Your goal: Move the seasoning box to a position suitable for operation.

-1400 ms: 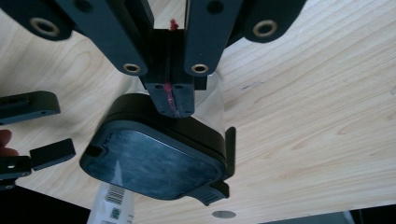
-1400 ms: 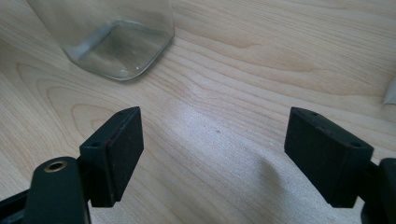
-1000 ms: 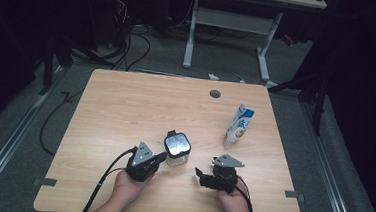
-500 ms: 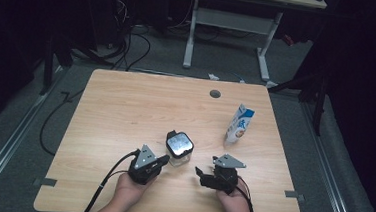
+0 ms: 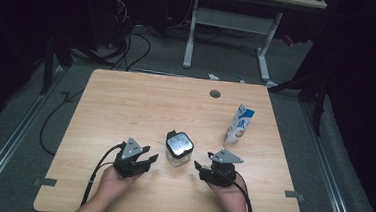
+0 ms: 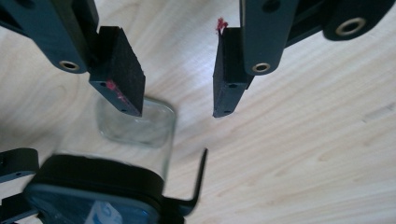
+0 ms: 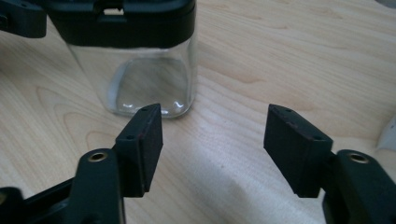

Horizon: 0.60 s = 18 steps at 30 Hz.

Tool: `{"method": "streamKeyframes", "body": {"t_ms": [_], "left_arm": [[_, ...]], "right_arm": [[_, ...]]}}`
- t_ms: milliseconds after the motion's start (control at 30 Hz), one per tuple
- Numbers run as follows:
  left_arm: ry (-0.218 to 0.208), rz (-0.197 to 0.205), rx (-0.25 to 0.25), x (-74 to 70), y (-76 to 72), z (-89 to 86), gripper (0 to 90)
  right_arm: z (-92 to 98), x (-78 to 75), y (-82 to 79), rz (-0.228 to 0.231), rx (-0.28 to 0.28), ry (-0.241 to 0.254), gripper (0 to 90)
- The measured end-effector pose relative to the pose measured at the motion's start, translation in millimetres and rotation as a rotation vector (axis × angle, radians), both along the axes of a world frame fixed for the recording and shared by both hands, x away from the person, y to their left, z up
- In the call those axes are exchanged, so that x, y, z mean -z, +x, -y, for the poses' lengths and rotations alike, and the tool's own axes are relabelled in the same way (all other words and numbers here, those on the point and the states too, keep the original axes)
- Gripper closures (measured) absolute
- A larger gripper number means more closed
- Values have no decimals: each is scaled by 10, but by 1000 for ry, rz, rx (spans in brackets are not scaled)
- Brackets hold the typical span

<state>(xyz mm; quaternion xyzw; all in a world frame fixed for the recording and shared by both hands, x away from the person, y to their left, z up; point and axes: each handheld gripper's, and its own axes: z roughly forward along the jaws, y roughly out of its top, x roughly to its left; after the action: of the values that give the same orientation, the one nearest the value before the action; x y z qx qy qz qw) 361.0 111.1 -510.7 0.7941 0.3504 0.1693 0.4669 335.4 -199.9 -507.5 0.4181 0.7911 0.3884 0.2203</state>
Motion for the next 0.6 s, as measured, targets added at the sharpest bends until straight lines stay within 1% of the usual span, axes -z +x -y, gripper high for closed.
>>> {"method": "streamKeyframes", "body": {"t_ms": [33,67,100,133,167,233,267,300,333,367,400,533,600], "left_arm": [[-9,-12,3,-15,28,-12,551],[-20,-25,3,-31,55,-19,585],[-25,-28,-5,-46,74,-27,604],[-46,-20,-13,-57,87,-37,604],[-63,-13,-19,-67,101,-45,614],[-52,-11,-22,-89,135,-35,620],[-46,-5,-22,-101,145,-22,620],[-42,12,-20,-130,160,7,631],[-42,12,-20,-130,160,7,633],[-43,21,-24,-146,166,23,633],[-32,16,-24,-181,191,61,633],[-23,18,-19,-227,224,105,630],[-31,22,-12,-270,254,133,706]], "right_arm": [[-10,-26,31,11,3,6,437],[-9,-33,46,18,7,9,446],[-9,-35,62,19,13,9,453],[-9,-35,62,19,13,9,453],[2,-23,82,25,27,9,465],[24,-1,75,19,37,35,488],[24,-1,75,19,37,35,488],[50,35,45,32,33,67,506],[52,48,42,23,26,64,511],[52,48,42,23,26,64,511],[49,61,10,26,19,47,522],[56,84,-23,28,12,47,530],[59,89,-33,31,7,39,539]]}}
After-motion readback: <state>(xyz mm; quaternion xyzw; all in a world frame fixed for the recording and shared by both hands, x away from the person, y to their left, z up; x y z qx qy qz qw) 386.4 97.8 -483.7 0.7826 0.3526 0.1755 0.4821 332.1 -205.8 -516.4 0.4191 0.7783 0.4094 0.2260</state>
